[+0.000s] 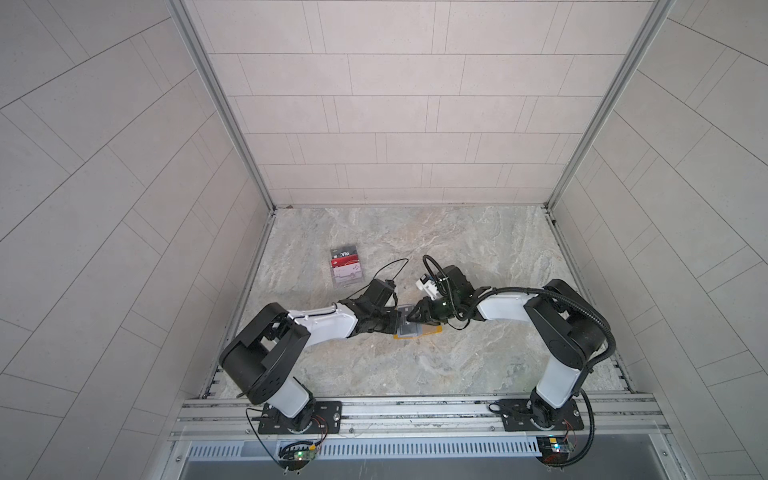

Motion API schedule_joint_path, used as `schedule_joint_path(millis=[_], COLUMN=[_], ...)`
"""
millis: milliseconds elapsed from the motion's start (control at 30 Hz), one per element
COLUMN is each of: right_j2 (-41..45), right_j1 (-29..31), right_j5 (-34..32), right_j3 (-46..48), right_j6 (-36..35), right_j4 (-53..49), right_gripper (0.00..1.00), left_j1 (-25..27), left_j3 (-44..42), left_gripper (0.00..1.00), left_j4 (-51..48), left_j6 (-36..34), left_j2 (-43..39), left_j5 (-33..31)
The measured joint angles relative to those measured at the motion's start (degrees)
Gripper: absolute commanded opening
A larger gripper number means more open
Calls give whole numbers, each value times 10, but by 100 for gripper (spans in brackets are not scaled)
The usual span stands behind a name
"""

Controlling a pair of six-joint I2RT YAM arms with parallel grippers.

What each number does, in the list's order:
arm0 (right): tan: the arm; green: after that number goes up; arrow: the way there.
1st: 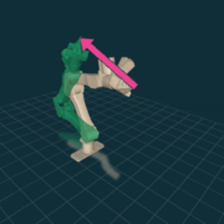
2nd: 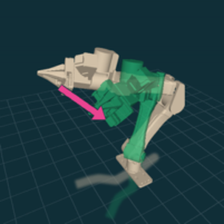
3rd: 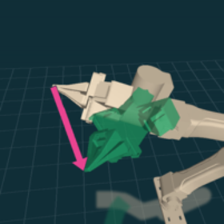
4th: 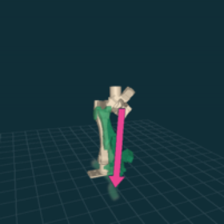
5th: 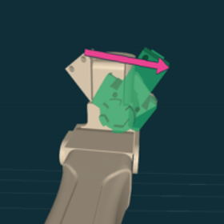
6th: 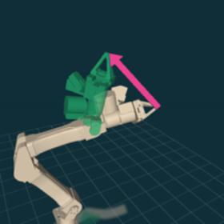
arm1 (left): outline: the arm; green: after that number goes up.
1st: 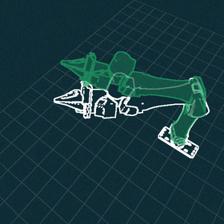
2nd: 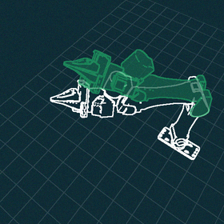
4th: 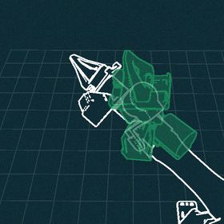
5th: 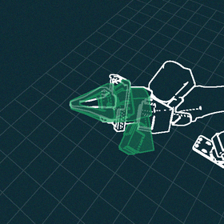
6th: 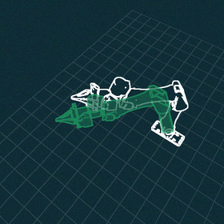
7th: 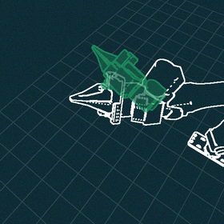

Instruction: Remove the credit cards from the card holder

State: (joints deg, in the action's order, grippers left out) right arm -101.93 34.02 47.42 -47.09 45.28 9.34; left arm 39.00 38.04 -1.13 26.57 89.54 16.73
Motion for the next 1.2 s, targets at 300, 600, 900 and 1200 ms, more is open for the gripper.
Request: schedule_joint_path(millis=[300,600,900,1200], right_j2=[-6,-2,5,-3], right_j1=[1,8,7,12], right_j5=[-2,-19,2,0], right_j3=[-10,-34,15,19], right_j6=[-15,-79,-18,18], right_j4=[-15,-85,18,63], right_gripper=[32,31,31,31], left_j1=[0,1,3,3], left_j3=[3,3,3,3], left_gripper=[2,2,3,3], left_j4=[-6,-5,-5,-7], left_j6=[0,0,0,2], left_j2=[0,0,0,-2], left_j5=[-10,-15,-19,-35])
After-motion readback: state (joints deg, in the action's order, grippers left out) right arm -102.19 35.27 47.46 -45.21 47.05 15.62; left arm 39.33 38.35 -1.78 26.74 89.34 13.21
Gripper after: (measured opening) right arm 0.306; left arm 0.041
